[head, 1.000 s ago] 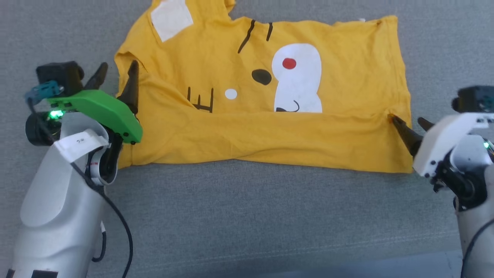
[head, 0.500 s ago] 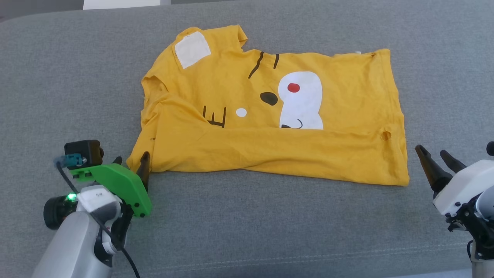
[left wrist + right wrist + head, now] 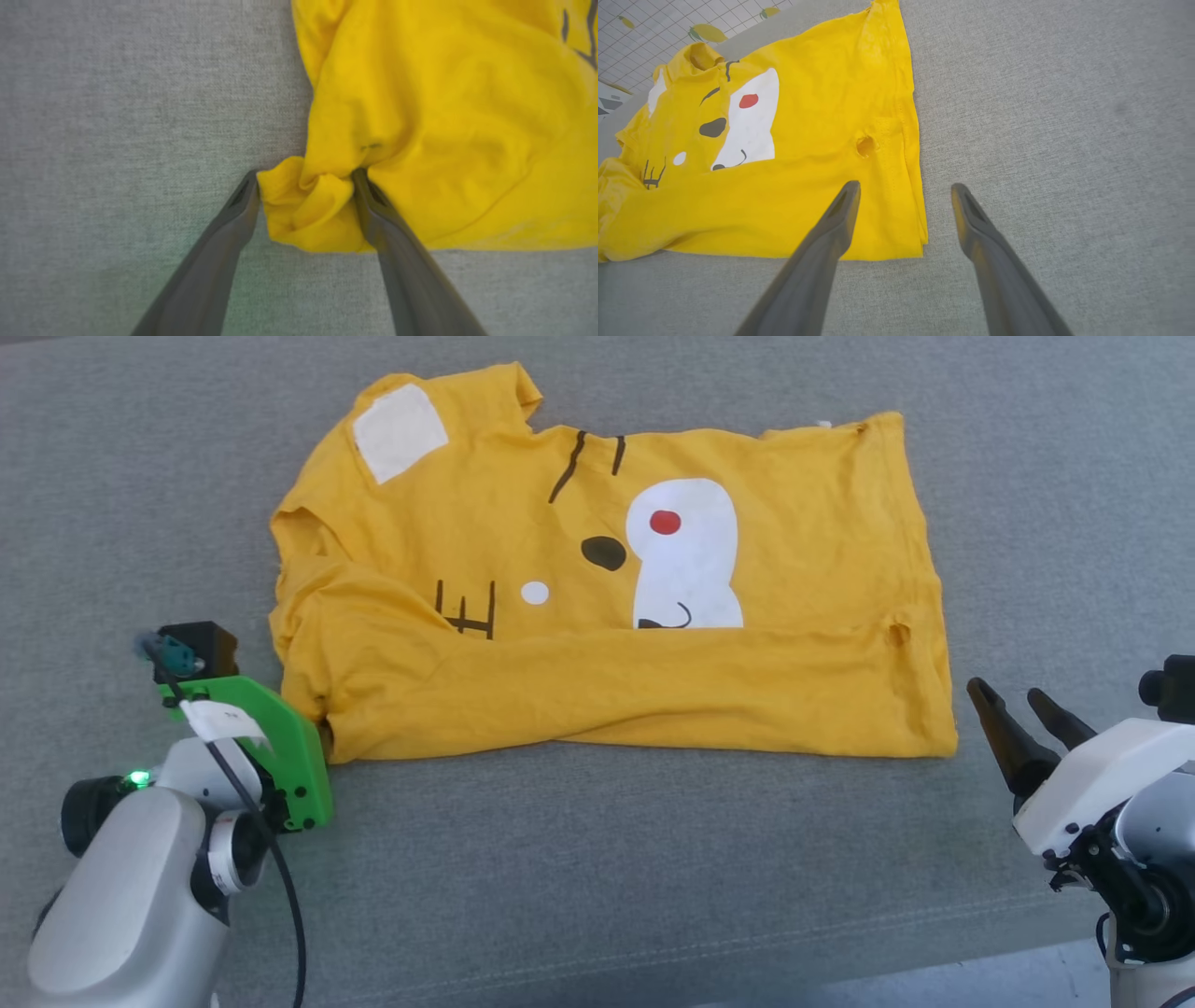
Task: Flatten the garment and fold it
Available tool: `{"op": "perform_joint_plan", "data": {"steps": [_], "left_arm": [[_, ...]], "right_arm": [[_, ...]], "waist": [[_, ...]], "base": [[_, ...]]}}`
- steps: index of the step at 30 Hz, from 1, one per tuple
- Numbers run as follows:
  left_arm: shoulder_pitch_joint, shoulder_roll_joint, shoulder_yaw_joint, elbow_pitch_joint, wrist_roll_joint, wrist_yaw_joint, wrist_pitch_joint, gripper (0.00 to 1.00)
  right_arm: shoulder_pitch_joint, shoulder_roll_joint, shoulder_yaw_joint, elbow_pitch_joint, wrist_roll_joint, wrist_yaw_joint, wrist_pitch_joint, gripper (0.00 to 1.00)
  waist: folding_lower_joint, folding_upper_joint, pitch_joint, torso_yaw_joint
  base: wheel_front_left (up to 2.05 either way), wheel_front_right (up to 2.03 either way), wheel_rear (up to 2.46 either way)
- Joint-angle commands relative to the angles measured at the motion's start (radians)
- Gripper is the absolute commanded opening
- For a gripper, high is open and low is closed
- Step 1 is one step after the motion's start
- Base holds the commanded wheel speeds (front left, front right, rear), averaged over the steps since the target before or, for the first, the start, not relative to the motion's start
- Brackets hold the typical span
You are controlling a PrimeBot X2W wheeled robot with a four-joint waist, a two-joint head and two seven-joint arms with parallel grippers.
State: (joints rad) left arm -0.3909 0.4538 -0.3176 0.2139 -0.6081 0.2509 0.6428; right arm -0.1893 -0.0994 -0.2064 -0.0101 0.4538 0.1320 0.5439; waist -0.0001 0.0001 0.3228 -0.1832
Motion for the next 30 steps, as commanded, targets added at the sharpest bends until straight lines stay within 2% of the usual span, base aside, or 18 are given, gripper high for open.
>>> {"op": "perform_joint_plan", "data": {"steps": [1,6,7,11,21,23,24,25,30], "left_arm": [[0.033,-0.011,-0.013,0.04,-0.016,0.008,0.014,0.0],[0.065,-0.018,0.032,-0.009,-0.06,0.003,-0.03,0.0],[0.1,-0.024,0.078,-0.132,-0.078,0.018,-0.099,0.0],[0.111,-0.02,0.084,-0.202,-0.072,0.029,-0.111,0.0],[0.12,-0.021,0.081,-0.265,-0.065,0.044,-0.12,0.0],[0.125,-0.027,0.083,-0.261,-0.073,0.042,-0.125,0.0],[0.127,-0.029,0.084,-0.259,-0.076,0.041,-0.129,0.0],[0.129,-0.031,0.087,-0.255,-0.079,0.041,-0.134,0.0],[0.138,-0.042,0.127,-0.247,-0.114,0.032,-0.175,0.0]], "right_arm": [[-0.003,-0.006,0.003,-0.004,-0.015,-0.001,-0.006,1.0],[0.016,-0.019,0.007,-0.011,-0.1,-0.001,0.041,1.0],[-0.028,-0.007,0.034,0.005,-0.173,-0.001,0.122,1.0],[-0.078,-0.013,0.047,0.048,-0.222,-0.001,0.148,1.0],[-0.133,-0.056,0.144,0.176,-0.23,-0.001,0.244,1.0],[-0.135,-0.064,0.156,0.187,-0.211,-0.001,0.254,0.37],[-0.136,-0.068,0.162,0.19,-0.198,-0.001,0.256,0.1],[-0.136,-0.072,0.17,0.191,-0.186,-0.001,0.256,0.0],[-0.146,-0.118,0.149,0.154,-0.128,-0.001,0.208,0.0]], "waist": [[0.0001,-0.0001,0.018,-0.02],[0.0001,-0.0001,0.025,-0.026],[0.0001,-0.0001,0.042,-0.007],[0.0001,-0.0001,0.061,0.012],[0.0001,-0.0001,0.086,0.034],[0.0001,-0.0001,0.083,0.035],[0.0001,-0.0001,0.081,0.036],[0.0001,-0.0001,0.078,0.036],[0.0001,-0.0001,0.027,0.039]], "base": [[0.0,0.0,0.0],[0.0,0.0,0.0],[0.0,0.0,0.0],[0.0,0.0,0.0],[0.0,0.0,0.0],[0.0,0.0,0.0],[0.0,0.0,0.0],[0.0,0.0,0.0],[0.0,0.0,0.0]]}}
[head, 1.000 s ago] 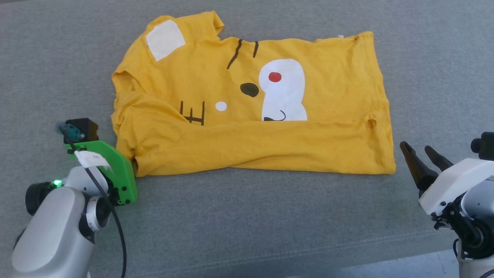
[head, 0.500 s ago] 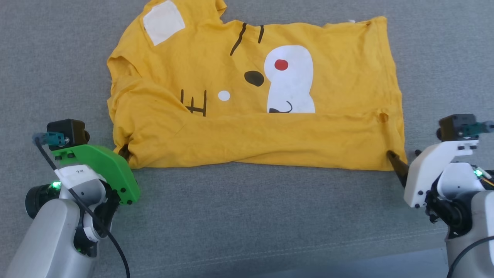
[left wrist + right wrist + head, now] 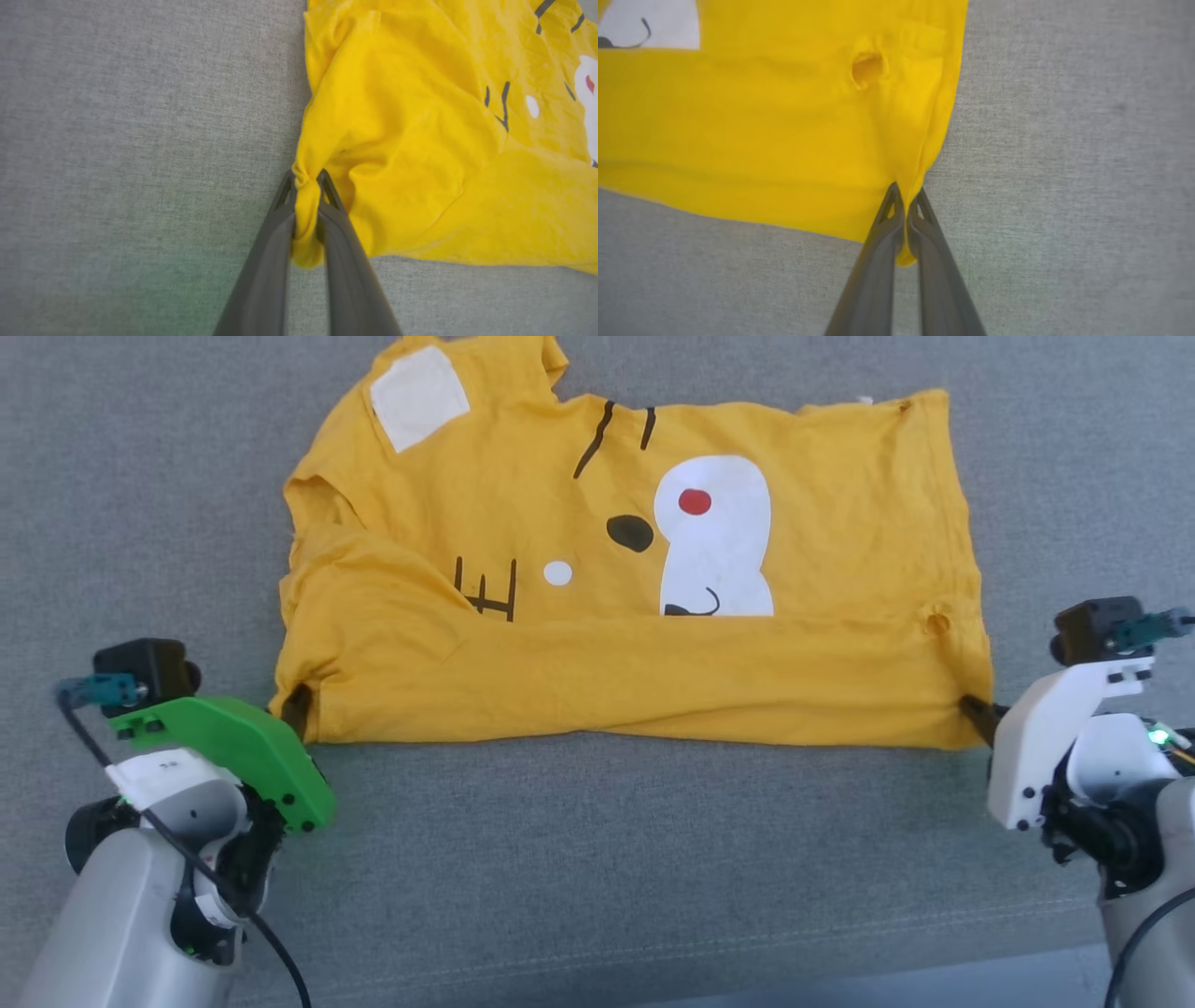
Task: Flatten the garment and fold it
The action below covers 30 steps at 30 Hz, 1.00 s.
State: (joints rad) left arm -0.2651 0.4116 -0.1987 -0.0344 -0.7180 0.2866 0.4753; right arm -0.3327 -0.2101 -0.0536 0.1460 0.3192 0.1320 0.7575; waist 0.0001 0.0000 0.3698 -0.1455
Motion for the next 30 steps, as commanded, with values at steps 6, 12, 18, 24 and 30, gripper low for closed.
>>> {"op": "perform_joint_plan", "data": {"steps": [6,12,18,24,30], "left_arm": [[0.044,0.0,0.052,-0.038,-0.031,0.006,-0.034,0.0],[0.133,0.011,0.056,-0.088,-0.041,0.029,-0.011,0.0],[0.199,-0.015,0.03,-0.057,-0.061,0.035,0.005,0.0],[0.179,-0.035,0.006,0.061,-0.074,0.017,0.014,0.0],[0.136,-0.024,0.015,0.067,-0.067,0.01,-0.001,1.0]], "right_arm": [[0.009,-0.061,-0.049,-0.056,0.023,-0.001,0.006,0.0],[0.066,-0.101,-0.079,-0.088,0.026,-0.001,0.076,0.0],[0.117,-0.09,-0.071,-0.064,0.019,-0.001,0.097,0.0],[0.105,-0.07,-0.048,0.029,-0.001,-0.001,0.039,0.0],[0.073,-0.077,-0.03,0.07,0.006,-0.001,-0.034,1.0]], "waist": [[-0.0001,0.0,-0.088,0.009],[-0.0001,0.0,-0.12,0.014],[-0.0001,0.0,-0.115,0.015],[-0.0001,0.0,-0.11,0.009],[-0.0001,0.0,-0.12,-0.002]], "base": [[0.0,0.0,0.0],[0.0,0.0,0.0],[0.0,0.0,0.0],[0.0,0.0,0.0],[0.0,0.0,0.0]]}}
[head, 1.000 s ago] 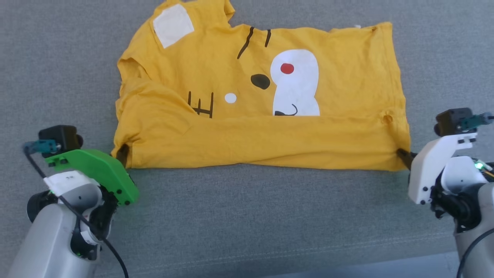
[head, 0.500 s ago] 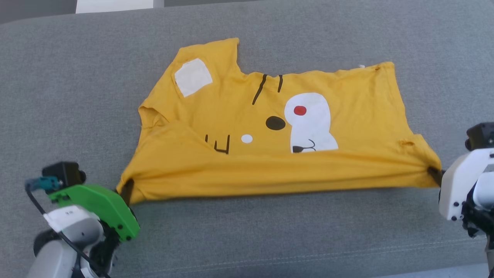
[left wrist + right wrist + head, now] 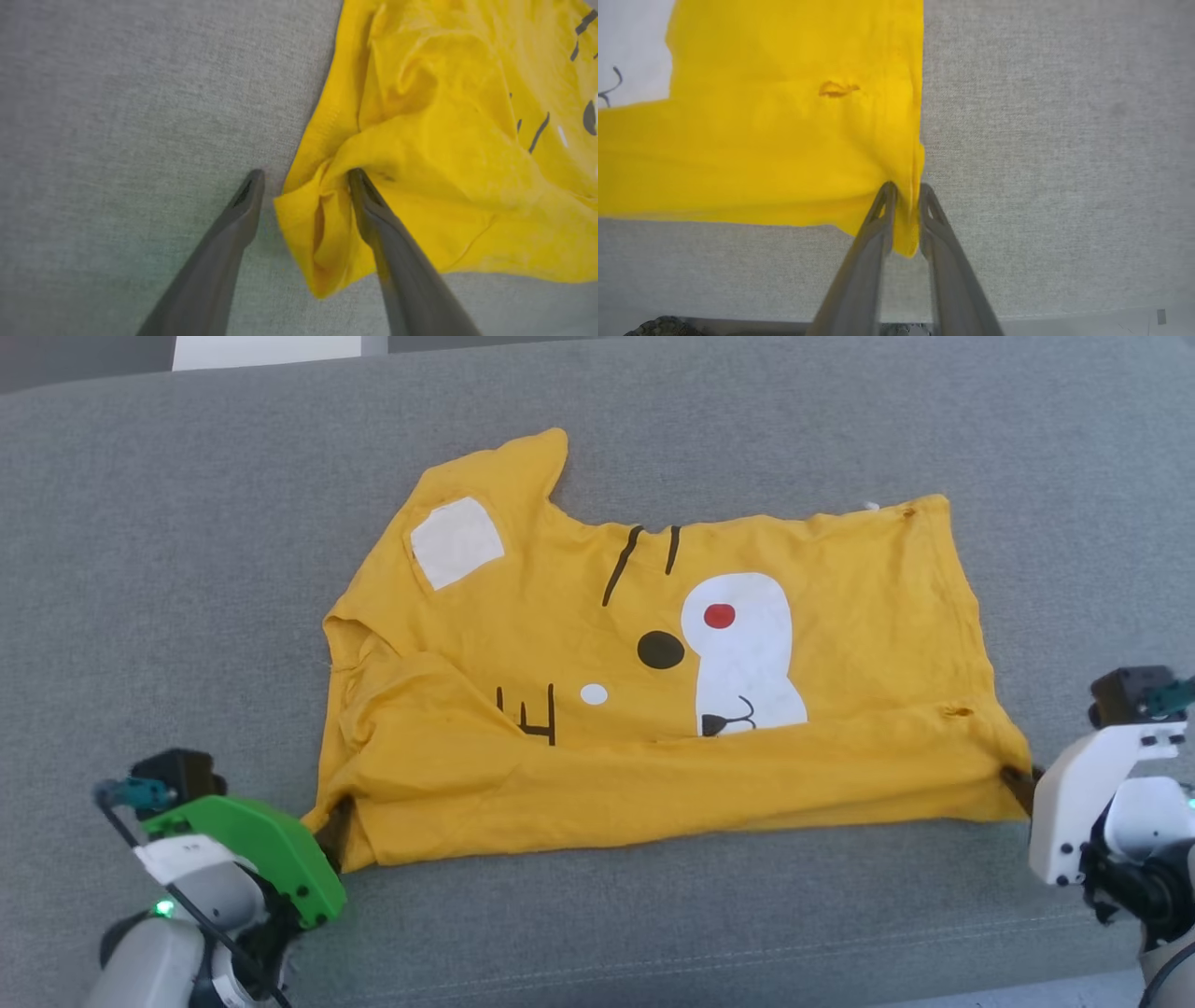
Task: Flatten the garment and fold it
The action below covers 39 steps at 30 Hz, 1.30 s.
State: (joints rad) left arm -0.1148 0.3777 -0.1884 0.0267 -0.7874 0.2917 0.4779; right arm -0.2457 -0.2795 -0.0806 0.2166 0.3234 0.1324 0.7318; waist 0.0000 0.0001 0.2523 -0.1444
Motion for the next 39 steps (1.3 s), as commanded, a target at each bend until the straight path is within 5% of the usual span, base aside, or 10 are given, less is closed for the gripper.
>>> {"op": "perform_joint_plan", "data": {"steps": [1,8,13,20,26,29,32,39], "left_arm": [[-0.021,0.013,0.012,-0.013,-0.003,0.004,-0.002,1.0],[-0.116,0.084,0.046,-0.177,0.015,-0.003,0.022,1.0],[-0.267,0.099,0.018,-0.198,0.093,-0.083,-0.087,1.0],[-0.516,0.052,-0.096,-0.01,0.239,-0.209,-0.29,1.0],[-0.744,0.002,-0.162,0.214,0.291,-0.27,-0.314,1.0],[-0.857,-0.017,-0.182,0.329,0.295,-0.278,-0.248,1.0],[-1.026,-0.047,-0.185,0.506,0.271,-0.236,-0.041,1.0],[-1.155,-0.023,-0.231,0.621,0.283,-0.149,0.339,1.0]], "right_arm": [[-0.021,-0.011,-0.006,-0.01,0.011,-0.002,-0.02,1.0],[-0.085,-0.029,-0.077,-0.128,0.072,-0.002,-0.074,1.0],[-0.166,-0.001,-0.153,-0.187,0.054,-0.002,-0.173,1.0],[-0.271,0.015,-0.148,-0.171,0.038,-0.002,-0.235,1.0],[-0.349,0.016,-0.108,-0.153,0.036,-0.002,-0.246,1.0],[-0.377,0.022,-0.081,-0.145,0.042,-0.002,-0.252,1.0],[-0.405,0.03,-0.035,-0.128,0.052,-0.002,-0.275,1.0],[-0.416,0.034,0.004,-0.114,0.065,-0.002,-0.315,1.0]], "waist": [[0.0,-0.0001,-0.004,-0.005],[0.0,-0.0001,-0.001,-0.017],[0.0,-0.0001,0.035,-0.022],[0.0,-0.0001,0.139,-0.031],[0.0,-0.0001,0.249,-0.045],[0.0,-0.0001,0.3,-0.056],[0.0,-0.0001,0.363,-0.082],[0.0,-0.0001,0.408,-0.114]], "base": [[0.0,0.0,0.0],[0.0,0.0,0.0],[0.0,0.0,0.0],[0.0,0.0,0.0],[0.0,0.0,0.0],[0.0,0.0,0.0],[0.0,0.0,0.0],[0.0,0.0,0.0]]}}
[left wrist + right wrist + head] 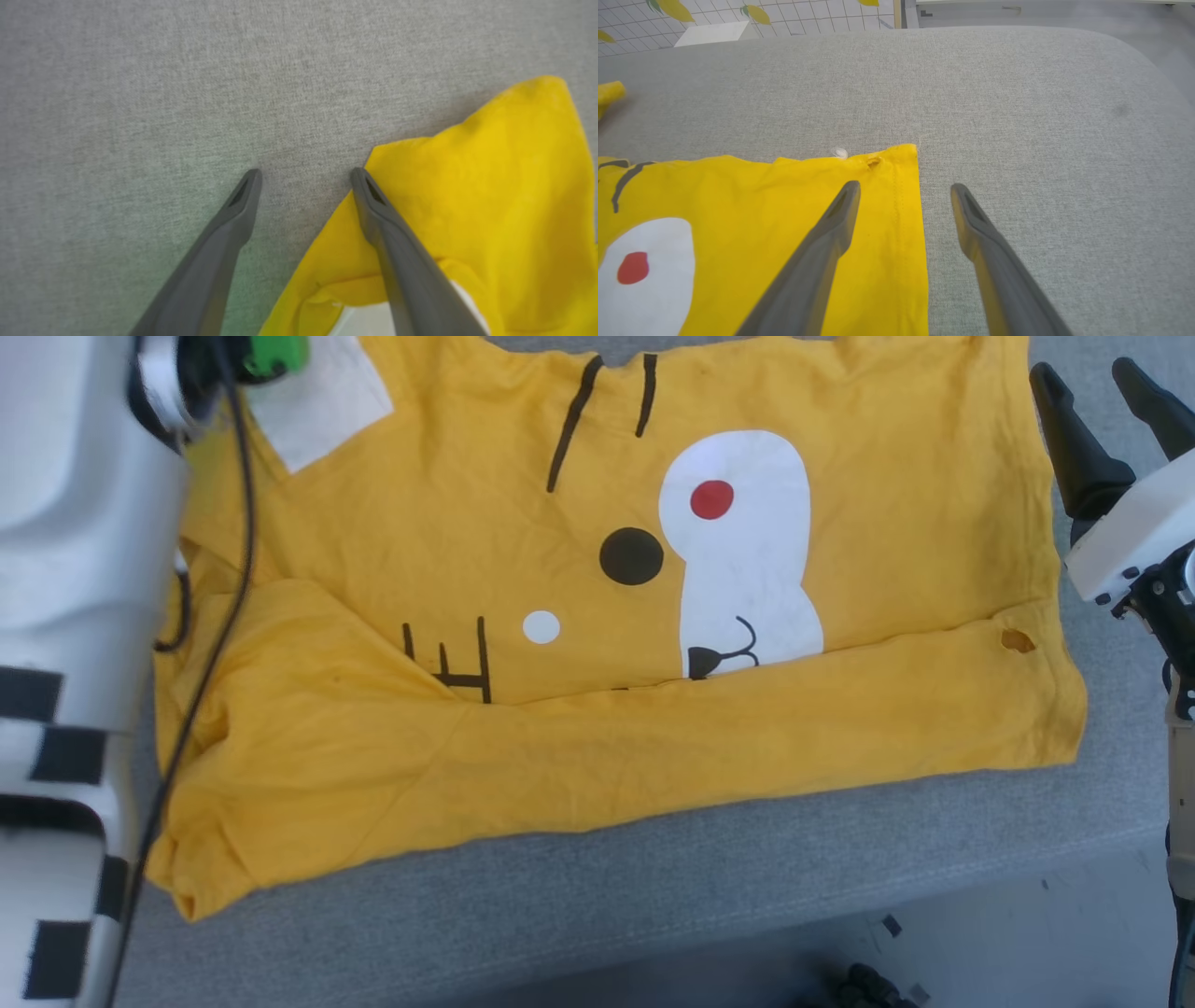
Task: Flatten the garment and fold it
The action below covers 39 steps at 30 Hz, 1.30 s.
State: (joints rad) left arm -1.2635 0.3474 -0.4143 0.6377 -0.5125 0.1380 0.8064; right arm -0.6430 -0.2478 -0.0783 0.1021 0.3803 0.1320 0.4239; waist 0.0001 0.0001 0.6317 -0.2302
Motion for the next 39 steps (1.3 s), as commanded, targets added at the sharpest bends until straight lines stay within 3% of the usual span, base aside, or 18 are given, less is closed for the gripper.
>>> {"op": "perform_joint_plan", "data": {"steps": [1,4,8,10,11,15,25,35,39], "left_arm": [[-0.014,0.014,-0.012,0.01,0.013,0.015,0.049,1.0],[-0.012,0.036,-0.031,-0.007,0.018,0.037,0.166,1.0],[0.035,0.026,-0.01,-0.064,-0.053,0.054,0.303,1.0],[0.05,0.022,0.002,-0.114,-0.08,0.059,0.334,0.39],[0.058,0.024,0.001,-0.141,-0.088,0.056,0.352,0.0],[0.083,0.033,0.023,-0.231,-0.12,0.056,0.359,0.0],[0.087,0.051,0.096,-0.351,-0.151,0.04,0.234,0.0],[0.074,0.043,0.14,-0.433,-0.183,0.032,0.166,0.0],[0.088,0.031,0.137,-0.459,-0.197,0.019,0.154,0.0]], "right_arm": [[-0.02,0.002,0.004,0.002,0.009,-0.001,-0.012,1.0],[-0.021,0.003,0.013,0.007,0.013,-0.001,-0.029,1.0],[-0.019,0.004,0.012,0.017,0.012,-0.001,-0.042,1.0],[-0.022,-0.001,0.008,0.023,0.009,-0.001,-0.047,1.0],[-0.024,-0.002,0.006,0.025,0.007,-0.001,-0.05,1.0],[-0.036,0.004,0.004,0.032,0.0,-0.001,-0.059,1.0],[-0.047,0.006,0.018,0.052,-0.012,-0.001,-0.066,1.0],[-0.13,-0.066,0.058,0.078,-0.058,-0.001,0.071,1.0],[-0.171,-0.064,0.072,0.08,-0.063,-0.001,0.09,1.0]], "waist": [[-0.0001,-0.0001,0.034,-0.032],[-0.0001,-0.0001,0.045,-0.041],[-0.0001,-0.0001,0.057,-0.043],[-0.0001,-0.0001,0.063,-0.04],[-0.0001,-0.0001,0.064,-0.039],[-0.0001,-0.0001,0.063,-0.037],[-0.0001,-0.0001,0.046,-0.027],[-0.0001,-0.0001,0.04,0.007],[-0.0001,-0.0001,0.04,0.018]], "base": [[0.0,0.0,0.0],[0.0,0.0,0.0],[0.0,0.0,0.0],[0.0,0.0,0.0],[0.0,0.0,0.0],[0.0,0.0,0.0],[0.0,0.0,0.0],[0.0,0.0,0.0],[0.0,0.0,0.0]]}}
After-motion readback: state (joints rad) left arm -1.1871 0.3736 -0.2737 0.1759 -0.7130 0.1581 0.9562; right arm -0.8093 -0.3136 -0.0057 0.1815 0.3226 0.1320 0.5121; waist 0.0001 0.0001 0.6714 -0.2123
